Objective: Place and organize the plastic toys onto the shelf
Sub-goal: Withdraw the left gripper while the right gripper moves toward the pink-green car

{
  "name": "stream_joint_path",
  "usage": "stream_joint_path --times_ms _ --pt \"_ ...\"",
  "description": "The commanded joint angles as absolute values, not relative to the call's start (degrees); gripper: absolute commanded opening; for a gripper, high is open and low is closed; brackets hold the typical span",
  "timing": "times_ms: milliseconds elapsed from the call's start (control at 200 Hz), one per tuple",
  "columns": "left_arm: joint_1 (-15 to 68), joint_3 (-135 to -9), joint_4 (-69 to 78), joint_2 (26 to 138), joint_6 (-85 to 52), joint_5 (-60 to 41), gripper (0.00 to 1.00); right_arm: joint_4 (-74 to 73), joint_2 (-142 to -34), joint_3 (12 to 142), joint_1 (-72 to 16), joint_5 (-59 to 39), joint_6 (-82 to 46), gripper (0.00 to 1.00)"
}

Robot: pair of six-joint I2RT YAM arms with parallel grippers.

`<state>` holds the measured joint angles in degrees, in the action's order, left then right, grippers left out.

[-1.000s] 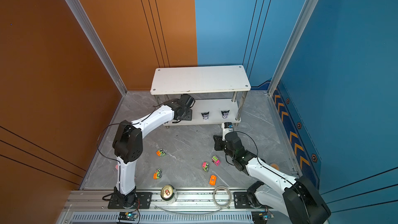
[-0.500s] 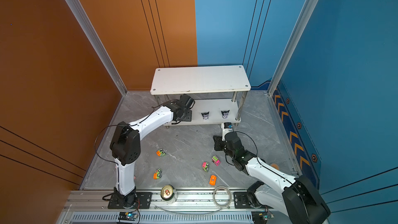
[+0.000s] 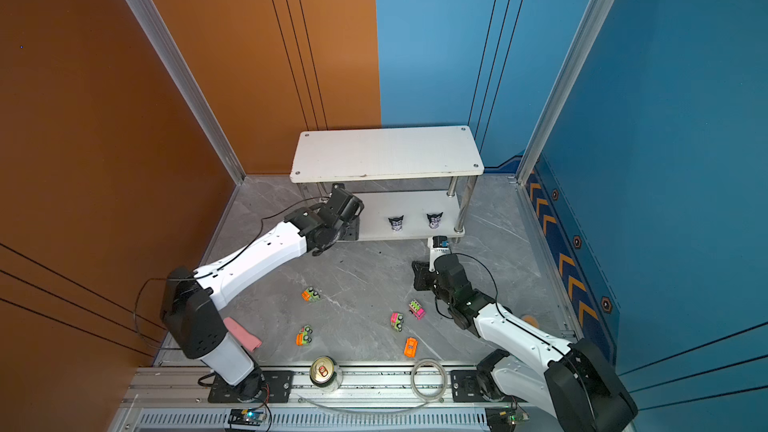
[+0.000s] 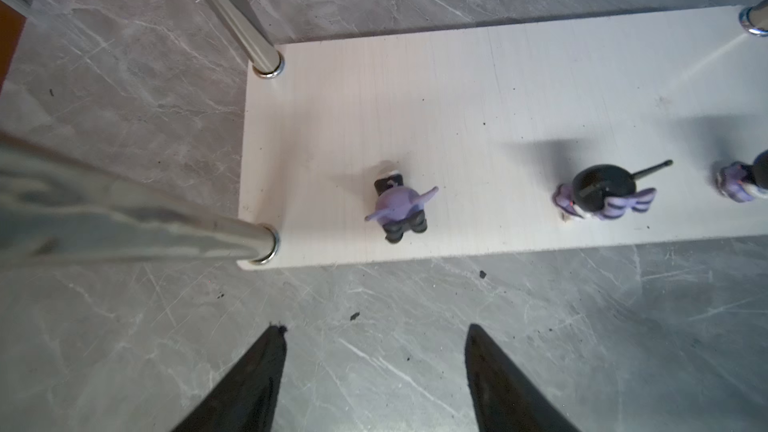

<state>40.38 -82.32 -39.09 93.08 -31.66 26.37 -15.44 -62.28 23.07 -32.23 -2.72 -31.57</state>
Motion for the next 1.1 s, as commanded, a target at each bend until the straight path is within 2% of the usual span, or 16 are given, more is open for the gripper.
stream_joint_path --times_ms 0,140,215,230,255,265,441,566,641,696,736,791,846,936,1001,1096 --pt "43.83 -77.53 -40.97 88.03 -33.73 30.96 0.69 -14.14 -60.82 24.11 -31.99 -1.12 -31.31 0.16" --pt "47.72 -70.39 -40.74 79.9 -34.79 33.92 0.71 -13.01 -60.76 24.4 -33.77 1.83 -31.03 0.16" --pt "48.56 -66.26 -40.06 74.89 -34.98 34.75 0.85 -7.92 -59.15 25.42 -36.03 5.42 -30.6 0.16" --pt "48.63 -65.32 -39.55 73.89 -34.95 34.72 0.91 -6.66 -58.62 25.56 -36.55 6.24 -30.26 0.16" --pt "48.67 -63.55 -38.58 72.16 -34.95 34.59 0.95 -4.85 -57.68 25.67 -37.48 7.76 -29.8 0.16" --pt "48.73 -62.84 -38.12 71.45 -34.97 34.55 0.99 -3.92 -57.18 25.75 -37.85 8.31 -29.62 0.16" --pt "47.53 -49.56 -26.55 61.71 -33.83 31.01 0.98 12.19 -44.59 24.51 -42.92 16.6 -30.46 0.16" --pt "46.67 -45.68 -23.11 57.7 -32.53 28.94 0.98 25.67 -33.24 24.15 -42.89 22.24 -34.16 0.19" --pt "46.09 -43.57 -21.37 55.99 -31.77 27.95 0.98 34.65 -30.29 26.11 -41.68 24.17 -37.37 0.22" --pt "45.76 -41.8 -19.85 55.02 -31.52 26.86 0.98 40.25 -31.05 28.12 -40.57 23.2 -39.48 0.28" --pt "45.41 -40.13 -18.17 54.45 -31.29 25.54 0.98 42.92 -32.96 29.58 -39.09 21.1 -40.37 0.37" --pt "44.7 -37.83 -16.19 53.9 -31.48 23.48 0.98 44.62 -36.53 31.15 -37.99 16.93 -40.91 0.55" --pt "43.89 -35.55 -13.98 53.79 -32.23 21.73 0.98 44.28 -40.62 32.26 -38.1 12.49 -41.16 0.63" --pt "42.26 -32.02 -8.85 54.28 -32.74 17.53 0.99 41.9 -46.63 33.39 -39.61 7.69 -42.14 0.61" --pt "41.78 -29.98 -6.16 55.2 -33.12 15.53 0.98 40.12 -50.41 34.42 -42.91 7.96 -43.49 0.54" --pt "41.25 -27.67 -2.46 57.09 -33.31 13.37 0.94 38.49 -53.54 35.71 -46.46 9.35 -44.91 0.52"
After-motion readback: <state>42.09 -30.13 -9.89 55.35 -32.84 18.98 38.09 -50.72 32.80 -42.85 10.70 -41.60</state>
